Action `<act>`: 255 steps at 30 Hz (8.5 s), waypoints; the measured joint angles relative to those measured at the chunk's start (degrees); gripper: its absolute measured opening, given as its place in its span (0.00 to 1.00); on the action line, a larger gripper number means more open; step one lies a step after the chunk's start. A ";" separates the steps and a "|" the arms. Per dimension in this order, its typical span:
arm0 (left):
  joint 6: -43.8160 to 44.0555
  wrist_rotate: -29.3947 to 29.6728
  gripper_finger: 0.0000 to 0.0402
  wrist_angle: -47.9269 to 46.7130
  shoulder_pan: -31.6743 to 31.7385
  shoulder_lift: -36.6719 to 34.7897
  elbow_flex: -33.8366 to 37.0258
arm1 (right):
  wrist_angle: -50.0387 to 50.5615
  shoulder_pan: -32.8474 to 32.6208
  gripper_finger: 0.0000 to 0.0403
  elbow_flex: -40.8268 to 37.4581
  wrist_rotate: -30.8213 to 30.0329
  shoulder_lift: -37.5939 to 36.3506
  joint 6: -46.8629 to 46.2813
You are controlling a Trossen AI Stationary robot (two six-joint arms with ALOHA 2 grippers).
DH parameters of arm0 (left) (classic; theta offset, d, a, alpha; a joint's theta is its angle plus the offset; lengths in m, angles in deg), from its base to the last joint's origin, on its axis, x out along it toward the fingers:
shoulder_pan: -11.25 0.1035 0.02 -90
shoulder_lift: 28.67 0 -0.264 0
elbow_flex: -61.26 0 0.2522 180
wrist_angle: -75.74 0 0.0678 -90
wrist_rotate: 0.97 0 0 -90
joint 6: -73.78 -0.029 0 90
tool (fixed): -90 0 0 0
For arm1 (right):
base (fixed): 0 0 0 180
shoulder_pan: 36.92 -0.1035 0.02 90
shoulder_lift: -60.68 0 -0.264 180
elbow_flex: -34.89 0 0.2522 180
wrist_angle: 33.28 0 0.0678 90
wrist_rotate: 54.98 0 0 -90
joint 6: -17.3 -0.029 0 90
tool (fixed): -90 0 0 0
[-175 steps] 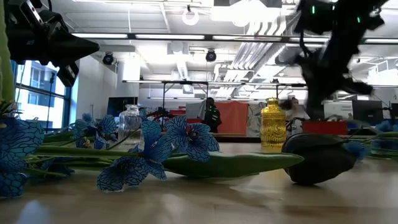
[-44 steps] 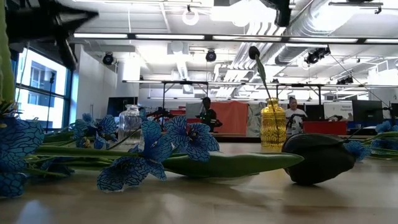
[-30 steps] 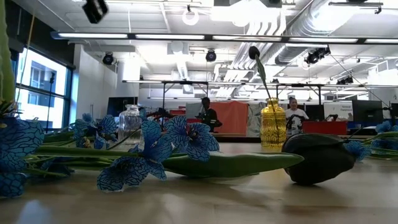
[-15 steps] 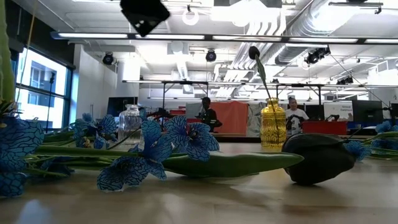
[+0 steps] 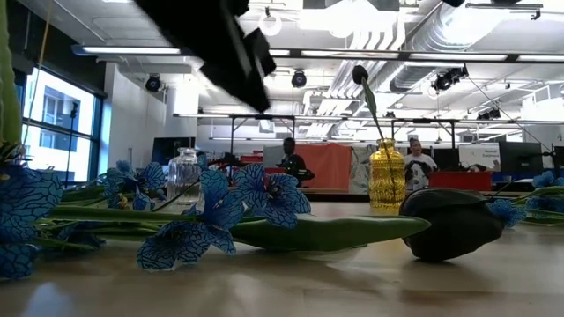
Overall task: Sort flowers into vase by color
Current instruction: Put the bottom black tulip flower into the yellow crystal vase, then put the black tulip flower into the yellow crystal vase
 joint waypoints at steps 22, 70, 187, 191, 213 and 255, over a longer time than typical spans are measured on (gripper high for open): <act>-1.29 7.63 0.41 1.71 -4.79 9.82 0.07 | -1.01 -0.04 0.60 -0.07 -3.37 2.10 -16.99; 2.19 35.04 0.00 26.77 3.78 -13.68 1.50 | -3.56 -1.08 0.60 26.05 -10.41 1.44 8.12; -1.17 14.14 0.36 48.13 36.08 22.13 -25.30 | 6.10 -2.56 0.60 29.92 -33.03 7.63 8.63; -1.85 14.13 0.42 39.26 36.08 18.85 -25.29 | 6.82 -2.55 0.60 29.92 -33.03 7.63 8.62; 6.65 14.91 0.49 -2.10 31.37 -14.27 -0.71 | 10.49 -2.54 0.60 29.92 -34.95 7.61 16.24; 8.89 10.80 0.33 -29.53 56.55 -11.47 26.56 | 13.59 -2.49 0.60 29.92 -36.31 7.63 13.13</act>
